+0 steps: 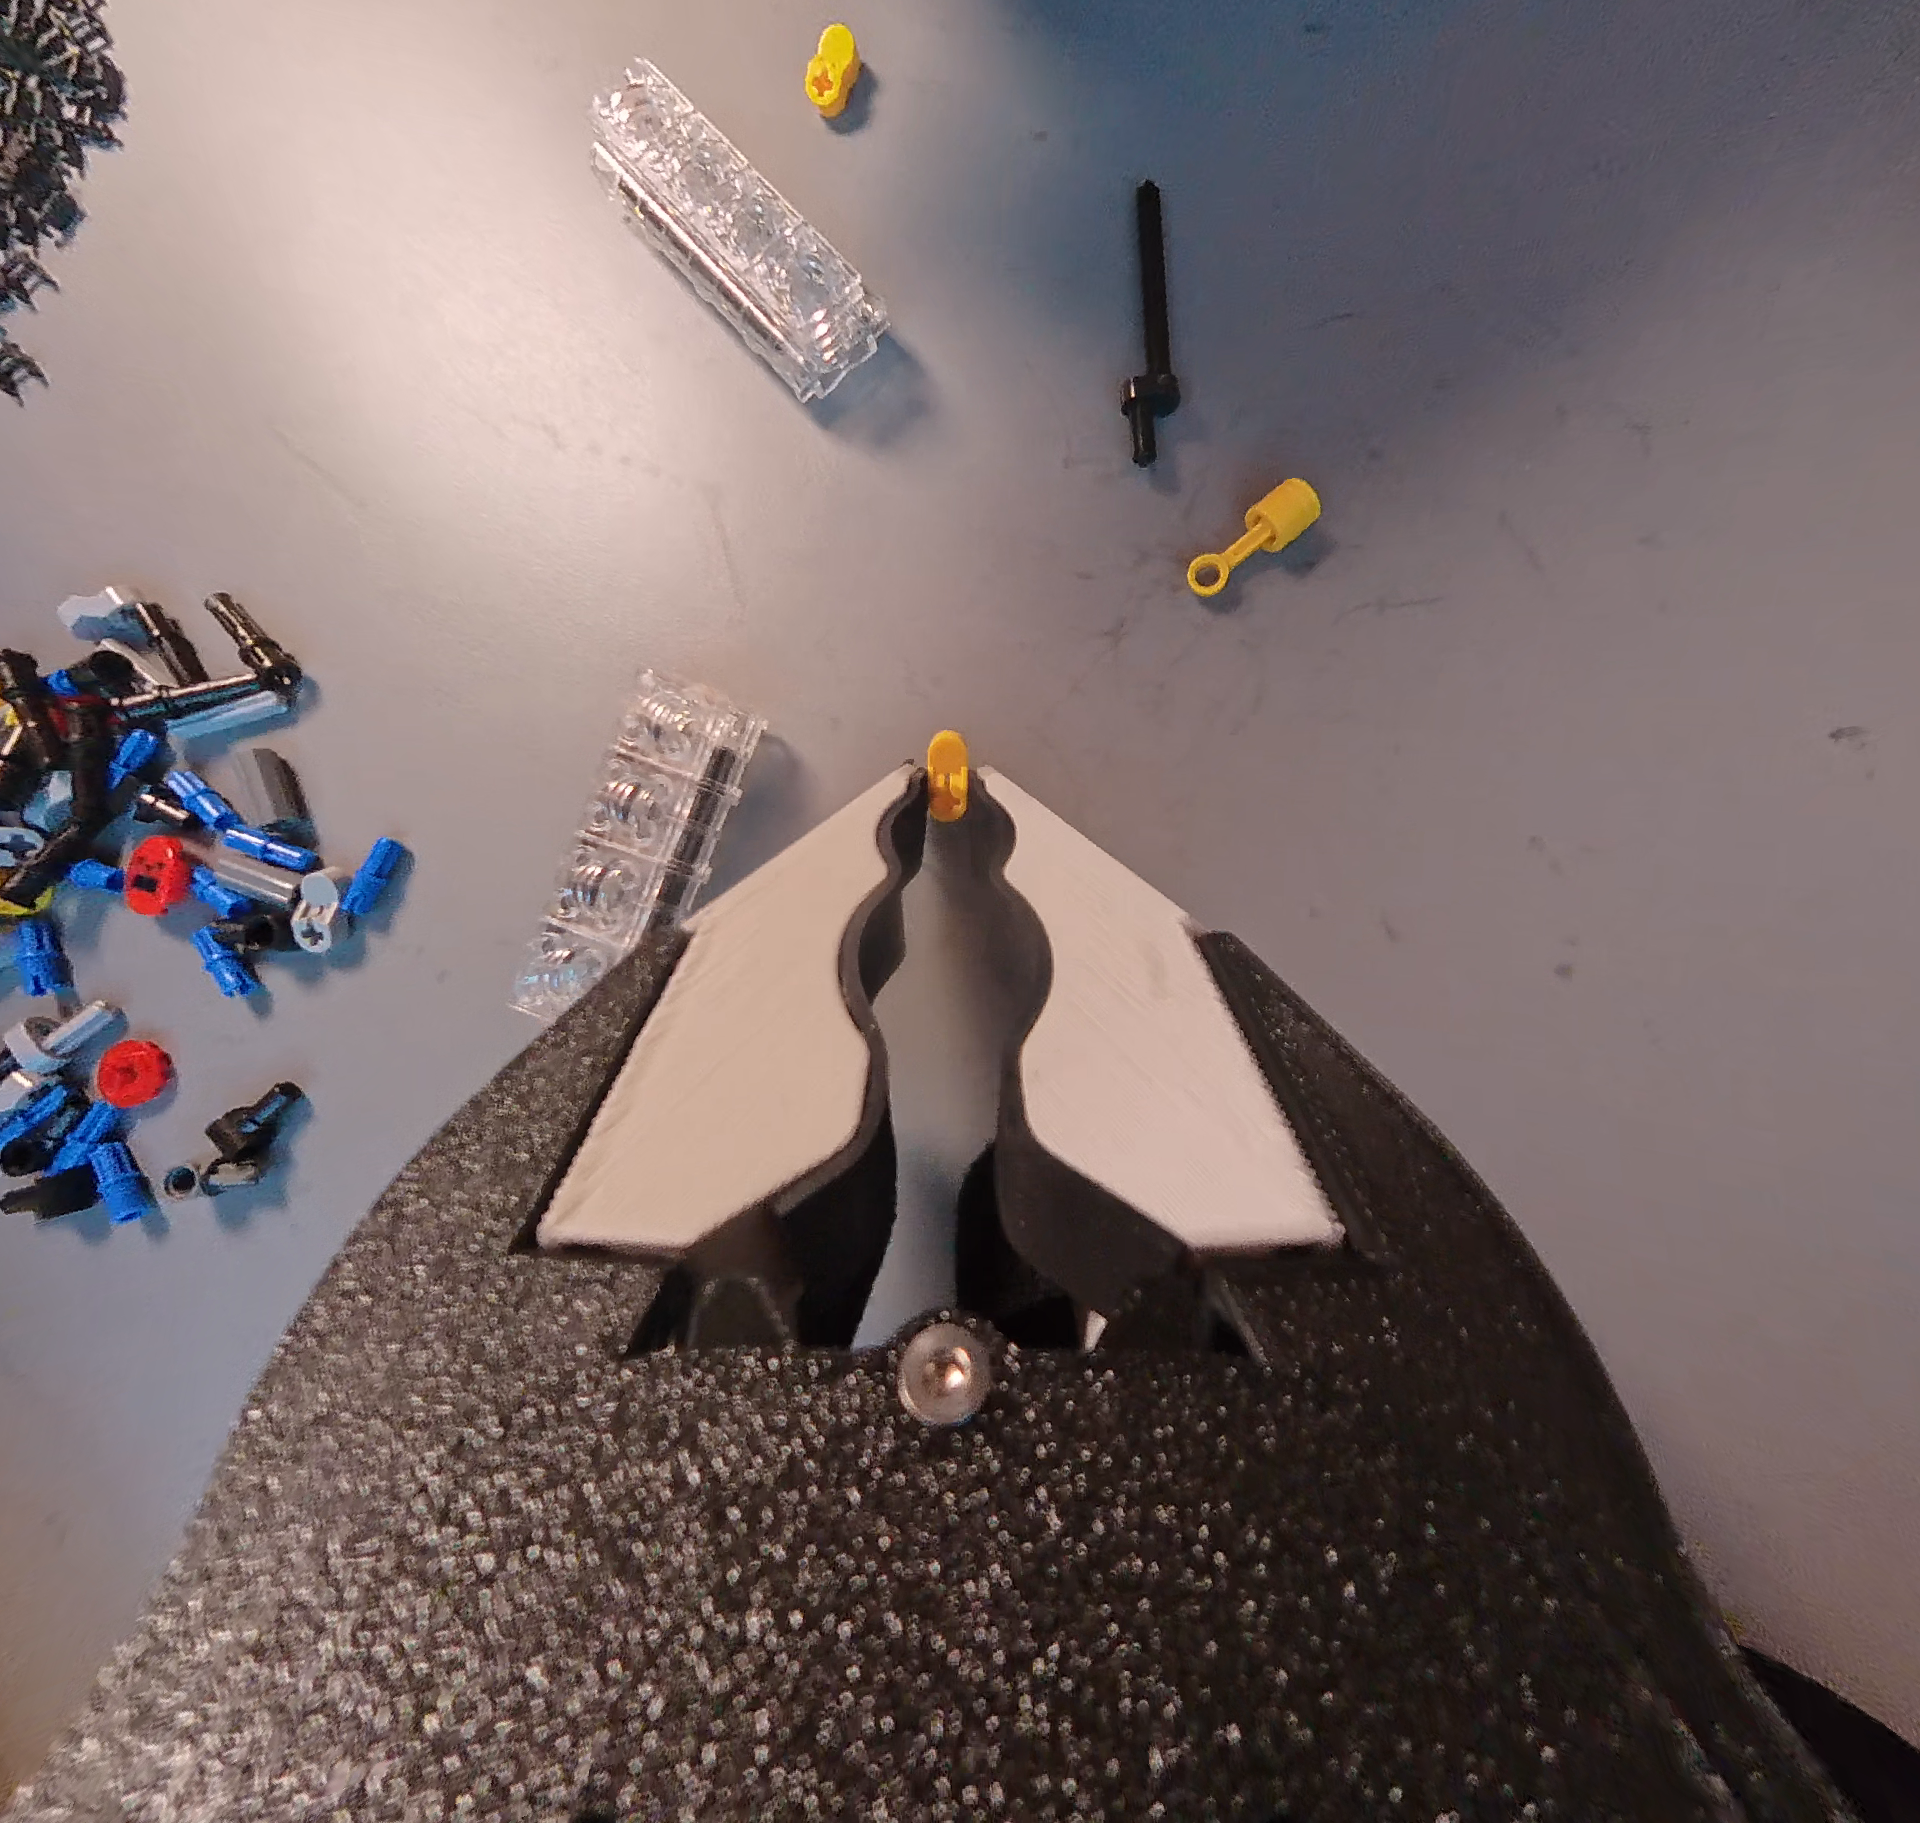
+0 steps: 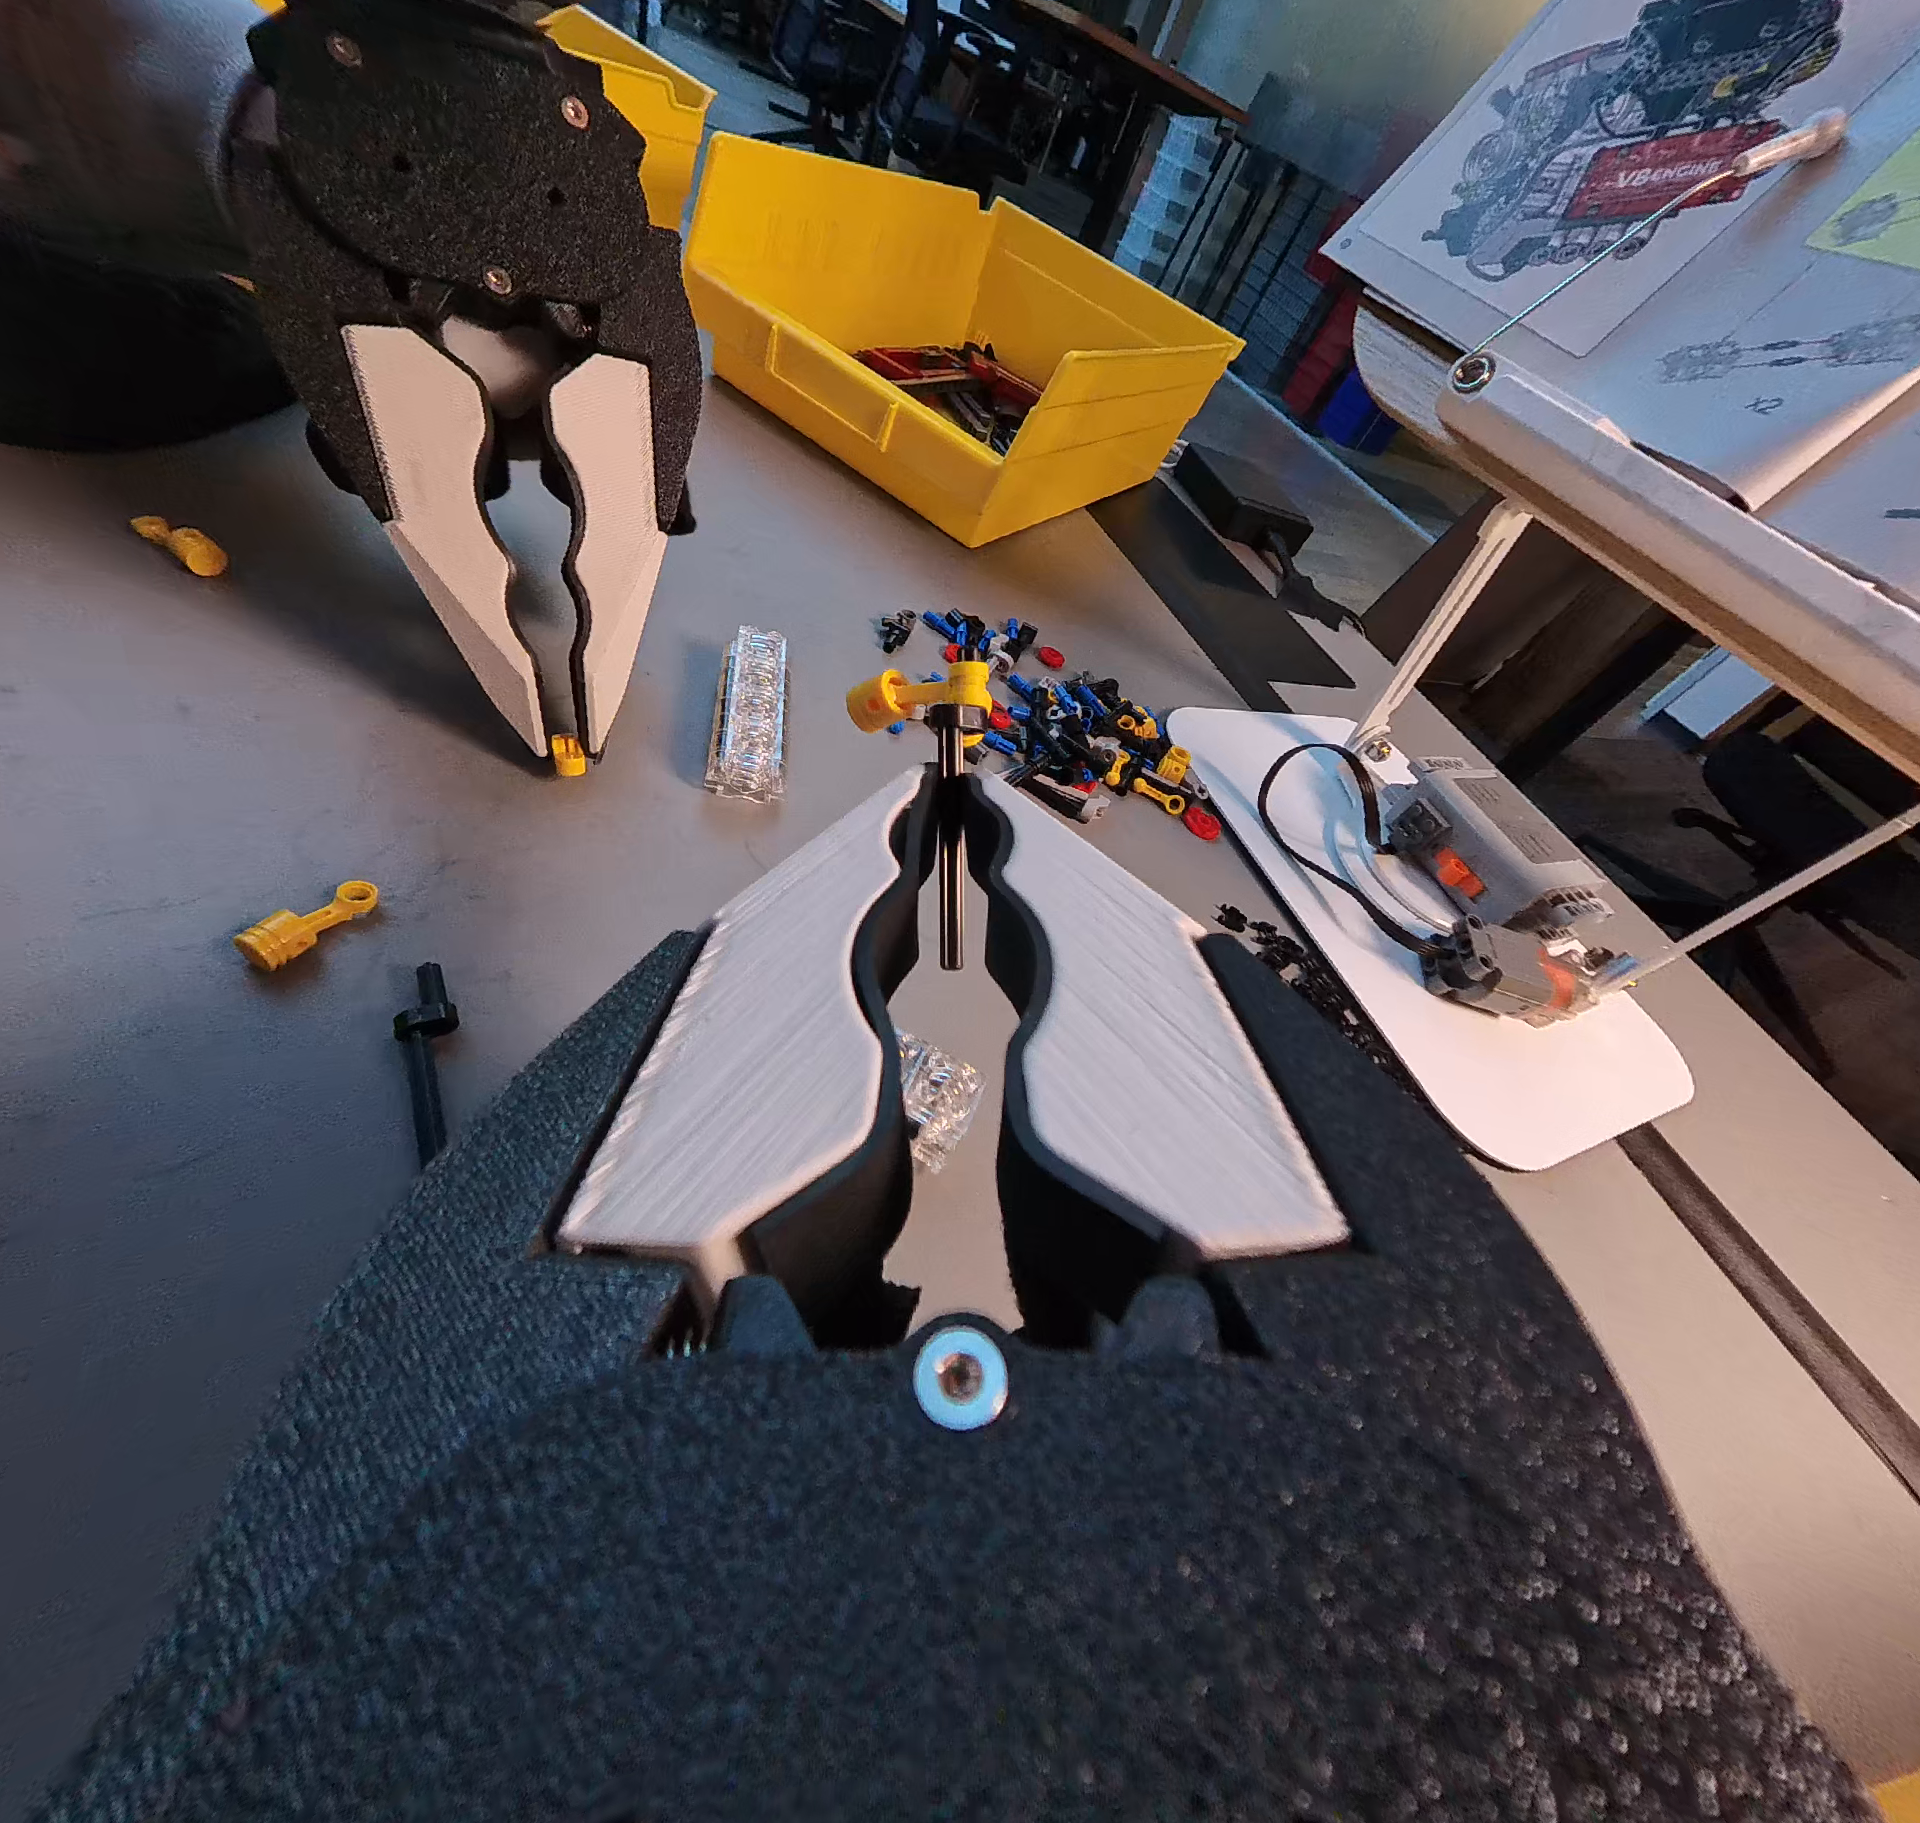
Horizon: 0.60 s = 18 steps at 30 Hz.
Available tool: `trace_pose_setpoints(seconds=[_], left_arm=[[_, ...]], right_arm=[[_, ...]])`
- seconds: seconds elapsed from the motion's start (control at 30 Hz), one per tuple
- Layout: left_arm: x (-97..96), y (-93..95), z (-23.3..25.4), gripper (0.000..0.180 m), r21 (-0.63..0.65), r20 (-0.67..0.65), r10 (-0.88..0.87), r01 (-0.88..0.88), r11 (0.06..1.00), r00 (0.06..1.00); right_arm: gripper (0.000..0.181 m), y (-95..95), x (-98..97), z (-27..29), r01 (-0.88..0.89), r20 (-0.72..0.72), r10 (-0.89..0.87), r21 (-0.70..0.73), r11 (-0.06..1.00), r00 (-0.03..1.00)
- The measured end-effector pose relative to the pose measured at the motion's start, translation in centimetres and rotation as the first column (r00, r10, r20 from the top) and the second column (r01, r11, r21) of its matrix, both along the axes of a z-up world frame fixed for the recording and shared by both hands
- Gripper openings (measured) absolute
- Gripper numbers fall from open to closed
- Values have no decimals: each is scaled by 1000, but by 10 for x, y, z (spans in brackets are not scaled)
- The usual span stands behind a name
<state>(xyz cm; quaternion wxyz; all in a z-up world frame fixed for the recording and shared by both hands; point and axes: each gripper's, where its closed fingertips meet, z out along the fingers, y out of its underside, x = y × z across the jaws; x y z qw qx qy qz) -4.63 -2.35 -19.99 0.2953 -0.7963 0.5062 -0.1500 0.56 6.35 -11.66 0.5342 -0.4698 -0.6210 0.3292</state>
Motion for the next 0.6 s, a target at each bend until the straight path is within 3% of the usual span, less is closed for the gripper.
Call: trace_pose_setpoints(seconds=[0.6], left_arm=[[-6,-13,-3,9,-130,-10,147,-147,981,989]], right_arm=[[4,0,2,0,1,2,-1,3,1000,1000]])
